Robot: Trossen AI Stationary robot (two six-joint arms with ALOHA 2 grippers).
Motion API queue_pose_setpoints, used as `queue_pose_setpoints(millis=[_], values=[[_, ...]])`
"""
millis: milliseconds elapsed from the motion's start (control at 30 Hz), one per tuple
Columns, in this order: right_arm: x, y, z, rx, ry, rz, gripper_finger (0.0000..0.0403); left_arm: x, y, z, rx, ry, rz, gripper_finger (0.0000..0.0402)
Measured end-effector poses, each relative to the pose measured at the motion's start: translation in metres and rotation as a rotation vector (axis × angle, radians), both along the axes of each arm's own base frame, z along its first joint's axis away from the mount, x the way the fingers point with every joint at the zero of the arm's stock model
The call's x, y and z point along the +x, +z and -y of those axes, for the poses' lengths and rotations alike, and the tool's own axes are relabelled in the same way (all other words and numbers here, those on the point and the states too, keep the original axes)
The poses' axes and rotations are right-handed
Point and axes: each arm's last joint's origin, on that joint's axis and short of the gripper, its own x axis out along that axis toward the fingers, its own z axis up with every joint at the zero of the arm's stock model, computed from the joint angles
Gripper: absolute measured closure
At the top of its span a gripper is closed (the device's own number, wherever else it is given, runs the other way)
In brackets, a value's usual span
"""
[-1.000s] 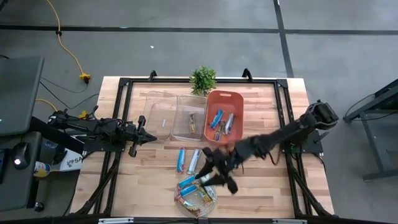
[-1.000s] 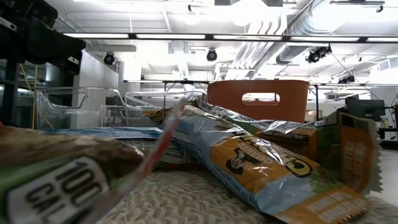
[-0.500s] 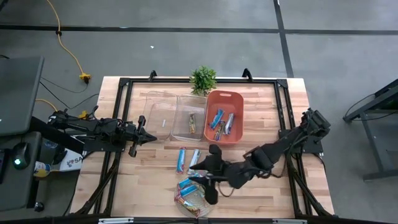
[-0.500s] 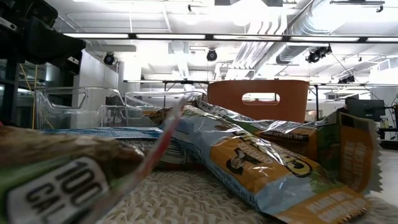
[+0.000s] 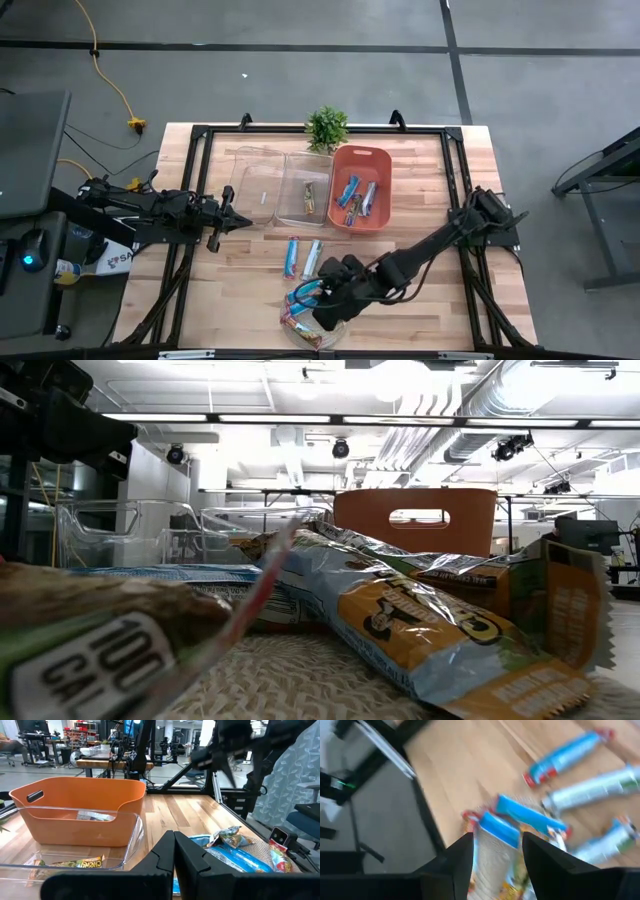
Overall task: Pick and place Granola Bars by type
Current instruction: Put the yellow granola bar into the right transparent bin
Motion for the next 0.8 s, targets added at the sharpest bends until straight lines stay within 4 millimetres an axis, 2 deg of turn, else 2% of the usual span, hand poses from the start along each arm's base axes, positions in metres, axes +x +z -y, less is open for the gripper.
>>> queue_pose_setpoints(millis=[133, 467, 800], values=[[-0.001, -0.015, 0.0, -0.008, -0.021, -0.092, 0.0249, 0.0, 0.0, 0.0, 0.0, 0.0, 0.0, 0.04], [0.004, -0.041, -0.004, -0.001, 0.014, -0.195, 0.0249, 0.0, 0.0, 0.0, 0.0, 0.0, 0.0, 0.04], [0.005, -0.06, -0.005, -0.031, -0.001, -0.261, 0.0249, 0.0, 0.0, 0.0, 0.0, 0.0, 0.0, 0.04]])
